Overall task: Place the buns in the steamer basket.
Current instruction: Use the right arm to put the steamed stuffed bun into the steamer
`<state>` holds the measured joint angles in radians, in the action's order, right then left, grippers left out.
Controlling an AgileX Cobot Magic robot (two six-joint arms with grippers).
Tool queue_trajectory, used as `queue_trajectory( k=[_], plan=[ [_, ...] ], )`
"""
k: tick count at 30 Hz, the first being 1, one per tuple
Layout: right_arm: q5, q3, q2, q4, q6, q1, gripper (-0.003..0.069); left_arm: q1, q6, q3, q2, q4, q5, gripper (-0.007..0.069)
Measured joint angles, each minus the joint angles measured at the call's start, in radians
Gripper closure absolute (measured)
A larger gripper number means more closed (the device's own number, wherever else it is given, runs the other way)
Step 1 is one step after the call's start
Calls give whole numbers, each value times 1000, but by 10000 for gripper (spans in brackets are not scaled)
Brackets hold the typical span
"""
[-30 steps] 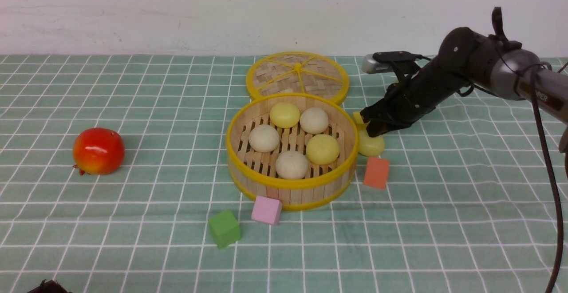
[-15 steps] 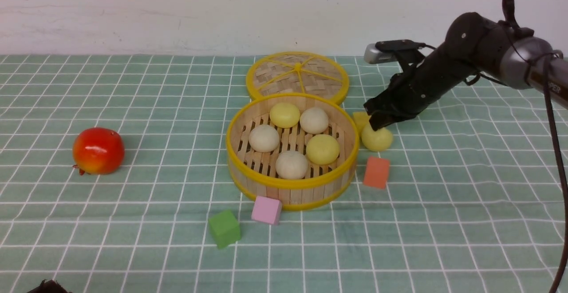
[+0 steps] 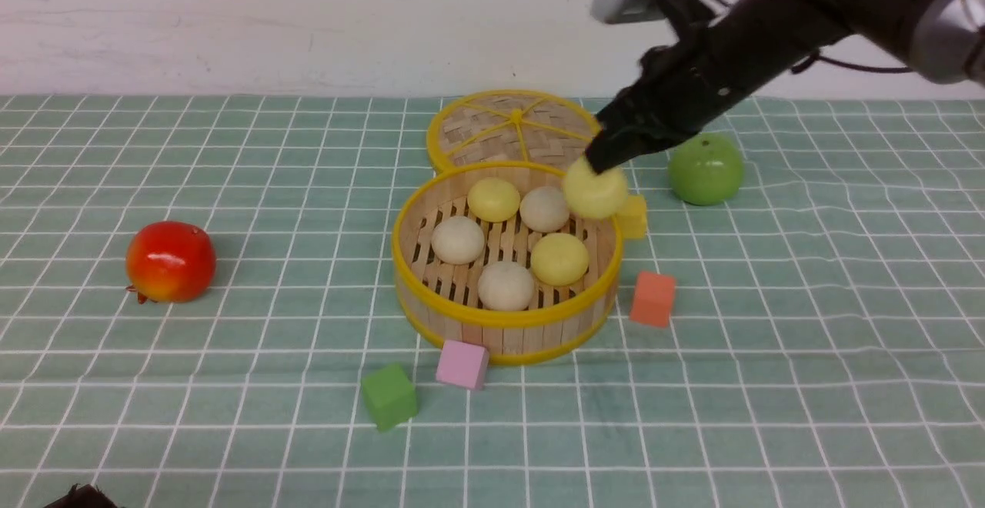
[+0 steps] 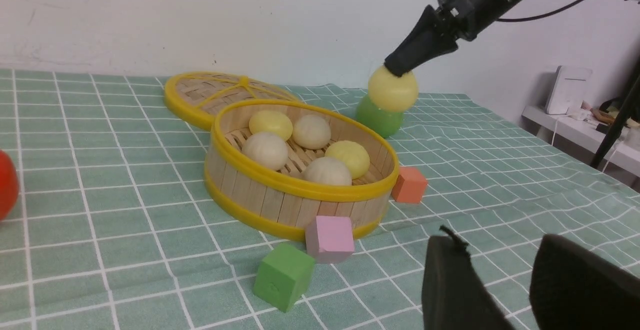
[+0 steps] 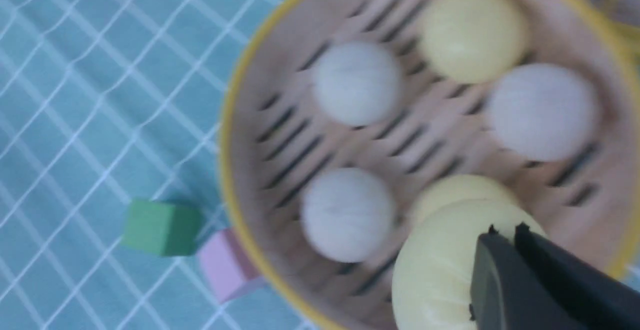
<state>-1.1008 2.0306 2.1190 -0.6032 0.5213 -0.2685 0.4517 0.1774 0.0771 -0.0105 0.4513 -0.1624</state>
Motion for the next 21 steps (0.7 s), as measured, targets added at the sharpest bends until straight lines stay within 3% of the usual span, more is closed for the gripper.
queue_trajectory(
  k=[8,21],
  plan=[
    [143,-44,29,0,5,-97,655,0,0,0,0,0,0,387],
    [359,-50,146,9,5,-113,652,0,0,0,0,0,0,387]
  ],
)
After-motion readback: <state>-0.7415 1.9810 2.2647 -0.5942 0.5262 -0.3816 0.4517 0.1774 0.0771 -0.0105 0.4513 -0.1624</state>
